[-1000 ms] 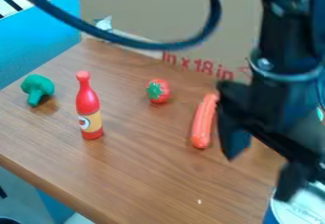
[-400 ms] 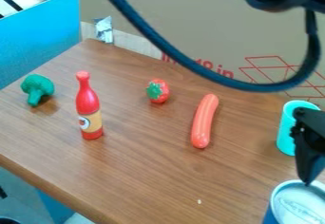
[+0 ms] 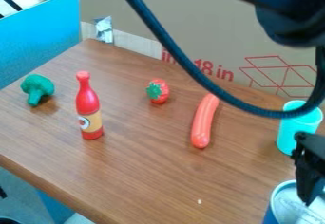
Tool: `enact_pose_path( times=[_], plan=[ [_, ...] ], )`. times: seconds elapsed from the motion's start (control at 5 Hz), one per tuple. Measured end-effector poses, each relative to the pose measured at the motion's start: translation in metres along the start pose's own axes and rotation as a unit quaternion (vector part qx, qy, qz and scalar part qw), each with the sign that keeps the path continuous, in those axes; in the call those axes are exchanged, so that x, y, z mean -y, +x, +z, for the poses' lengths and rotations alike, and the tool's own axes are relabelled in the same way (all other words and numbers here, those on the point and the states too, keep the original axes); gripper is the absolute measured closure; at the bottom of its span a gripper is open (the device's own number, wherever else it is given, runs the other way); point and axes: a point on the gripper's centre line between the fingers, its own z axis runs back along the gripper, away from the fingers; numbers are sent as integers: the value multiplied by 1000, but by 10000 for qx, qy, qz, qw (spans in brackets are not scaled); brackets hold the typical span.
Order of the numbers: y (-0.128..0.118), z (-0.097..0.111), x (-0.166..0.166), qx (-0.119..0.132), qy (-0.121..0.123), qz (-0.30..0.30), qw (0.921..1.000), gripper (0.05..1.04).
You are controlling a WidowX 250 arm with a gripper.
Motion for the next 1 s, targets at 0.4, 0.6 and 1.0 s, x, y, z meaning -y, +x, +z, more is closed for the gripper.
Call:
enact_pose_path(
  times=[0.4,0.6,1.0],
  plan=[
    [-2,-22,-8,-296,64,82,9995,82],
    [1,-31,-10,-519,167,53,9985,82],
    [-23,-25,-53,-1017,586,305,9926,82]
  ],
)
